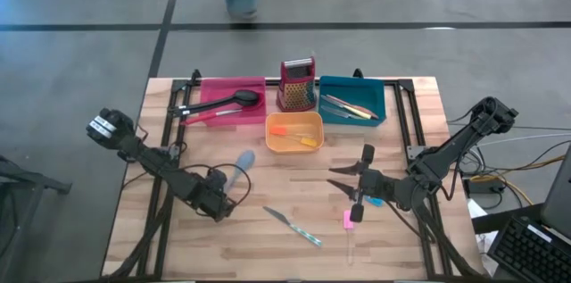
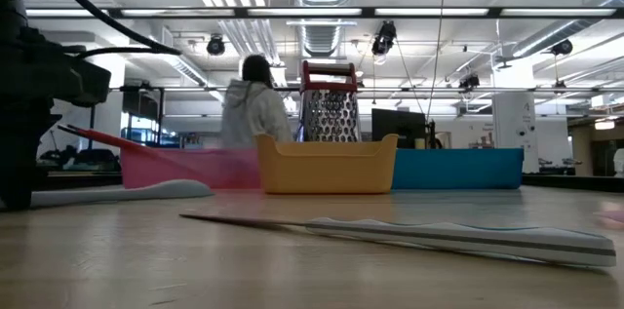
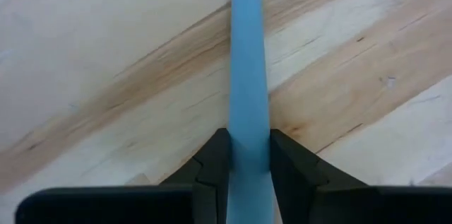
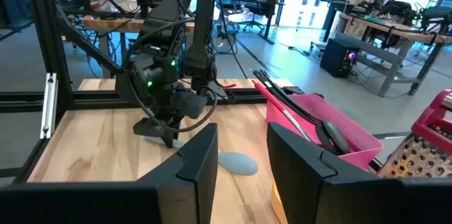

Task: Pick & Place Kitchen Items
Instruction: Put the light blue serving spoon into the red bin

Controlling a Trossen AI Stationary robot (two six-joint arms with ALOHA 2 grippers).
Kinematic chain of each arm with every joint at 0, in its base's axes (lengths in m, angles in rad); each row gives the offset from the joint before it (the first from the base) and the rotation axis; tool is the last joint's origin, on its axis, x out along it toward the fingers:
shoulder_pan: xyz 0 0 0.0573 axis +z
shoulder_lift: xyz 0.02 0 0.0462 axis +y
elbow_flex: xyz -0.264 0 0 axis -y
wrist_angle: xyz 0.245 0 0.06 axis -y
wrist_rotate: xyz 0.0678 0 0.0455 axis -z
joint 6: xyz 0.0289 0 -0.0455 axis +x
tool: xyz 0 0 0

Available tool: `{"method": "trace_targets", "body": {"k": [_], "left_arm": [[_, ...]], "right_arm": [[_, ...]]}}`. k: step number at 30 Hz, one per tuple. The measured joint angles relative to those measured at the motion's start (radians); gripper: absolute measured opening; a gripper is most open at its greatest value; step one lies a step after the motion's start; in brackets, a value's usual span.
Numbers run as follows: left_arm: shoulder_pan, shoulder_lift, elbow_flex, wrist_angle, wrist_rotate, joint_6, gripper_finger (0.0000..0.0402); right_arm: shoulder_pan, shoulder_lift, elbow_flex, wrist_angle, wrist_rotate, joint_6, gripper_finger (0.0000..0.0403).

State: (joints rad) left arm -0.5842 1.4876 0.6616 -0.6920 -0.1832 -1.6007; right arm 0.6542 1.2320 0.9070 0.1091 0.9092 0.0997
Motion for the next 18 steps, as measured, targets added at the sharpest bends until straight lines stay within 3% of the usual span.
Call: {"method": "trace_targets", "body": {"k": [8,18], "left_arm": [[0.001,-0.145,-0.006,-0.076,-0.160,0.062,0.0078],[-0.002,-0.306,0.011,-0.173,-0.237,0.113,0.0078]], "right_arm": [[0.000,0.000,0.000,0.000,0.000,0.000,0.0085],[-0.001,0.000,0.000,0.000,0.000,-0.002,0.0052]]}}
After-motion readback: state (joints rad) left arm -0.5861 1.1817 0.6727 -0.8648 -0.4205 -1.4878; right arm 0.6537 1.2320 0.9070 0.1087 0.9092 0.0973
